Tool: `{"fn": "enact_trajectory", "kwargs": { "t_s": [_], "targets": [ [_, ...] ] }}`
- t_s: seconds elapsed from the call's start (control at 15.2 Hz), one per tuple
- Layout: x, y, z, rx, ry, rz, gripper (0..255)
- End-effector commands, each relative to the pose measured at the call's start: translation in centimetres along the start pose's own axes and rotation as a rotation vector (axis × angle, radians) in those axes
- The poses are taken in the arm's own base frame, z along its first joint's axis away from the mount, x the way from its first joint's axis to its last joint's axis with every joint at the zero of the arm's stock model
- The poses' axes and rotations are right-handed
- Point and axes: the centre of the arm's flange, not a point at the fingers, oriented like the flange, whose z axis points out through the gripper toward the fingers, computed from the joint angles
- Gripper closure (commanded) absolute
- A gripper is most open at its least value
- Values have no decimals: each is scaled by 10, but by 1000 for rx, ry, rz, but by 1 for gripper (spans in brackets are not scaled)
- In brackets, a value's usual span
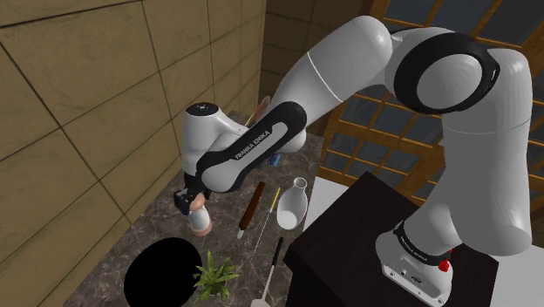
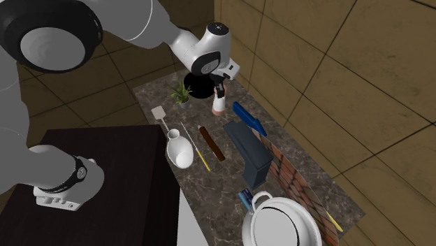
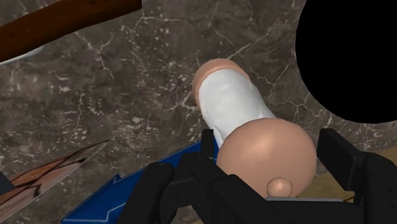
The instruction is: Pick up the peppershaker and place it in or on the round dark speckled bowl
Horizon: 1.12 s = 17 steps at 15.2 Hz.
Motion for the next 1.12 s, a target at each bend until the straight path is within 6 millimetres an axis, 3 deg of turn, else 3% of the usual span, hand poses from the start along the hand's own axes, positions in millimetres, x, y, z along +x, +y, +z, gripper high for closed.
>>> {"fn": "enact_trajectory", "kwargs": {
  "t_s": [0.0,1.06],
  "targets": [
    [0,-2,-11,0,0,0,255],
    [3,-16,-95,0,0,0,255]
  ]
}}
